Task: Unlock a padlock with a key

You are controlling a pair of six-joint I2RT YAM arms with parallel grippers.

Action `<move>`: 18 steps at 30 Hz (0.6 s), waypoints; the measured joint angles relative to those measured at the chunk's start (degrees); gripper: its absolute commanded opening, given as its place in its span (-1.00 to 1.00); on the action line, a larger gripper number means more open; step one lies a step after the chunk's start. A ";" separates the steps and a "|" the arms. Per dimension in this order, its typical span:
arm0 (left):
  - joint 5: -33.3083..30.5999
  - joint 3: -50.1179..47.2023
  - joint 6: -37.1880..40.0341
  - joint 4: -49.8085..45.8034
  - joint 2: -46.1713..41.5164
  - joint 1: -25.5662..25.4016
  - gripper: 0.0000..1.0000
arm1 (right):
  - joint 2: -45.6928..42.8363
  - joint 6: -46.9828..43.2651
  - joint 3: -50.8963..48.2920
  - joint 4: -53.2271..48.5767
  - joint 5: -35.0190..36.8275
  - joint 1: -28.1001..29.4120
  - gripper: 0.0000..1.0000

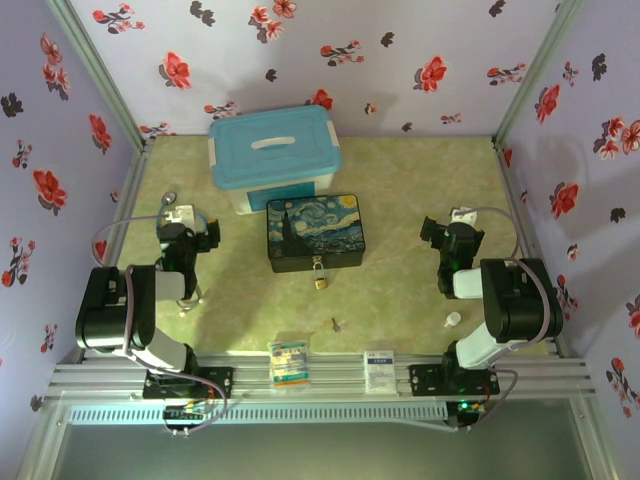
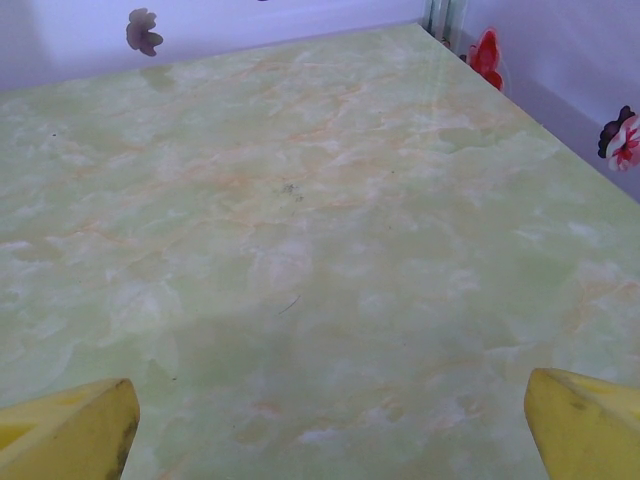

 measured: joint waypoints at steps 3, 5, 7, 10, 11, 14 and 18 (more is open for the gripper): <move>-1.29 0.02 -0.70 -3.30 -4.22 0.04 0.99 | -1.27 -0.02 -0.02 -1.31 -0.07 0.00 0.99; -2.12 0.17 -1.05 -4.90 -7.26 0.04 0.99 | -3.87 -0.04 0.00 -3.32 -0.24 0.02 0.99; -2.78 0.35 -1.33 -6.49 -10.27 0.04 0.99 | -7.30 -0.04 0.00 -5.33 -0.24 0.02 0.99; -3.74 0.35 -3.15 -8.85 -15.65 0.04 0.99 | -13.84 0.39 0.22 -10.01 -0.24 0.02 0.99; -3.89 0.37 -4.52 -10.12 -18.05 0.04 1.00 | -16.61 1.27 0.76 -13.09 -0.24 0.02 0.99; -3.30 1.36 -9.55 -13.62 -23.89 0.07 0.99 | -23.39 5.31 3.67 -21.66 -0.22 0.02 0.99; 0.68 1.27 -16.65 -14.21 -29.46 0.11 1.00 | -29.03 13.20 8.33 -32.76 -2.01 -0.15 0.99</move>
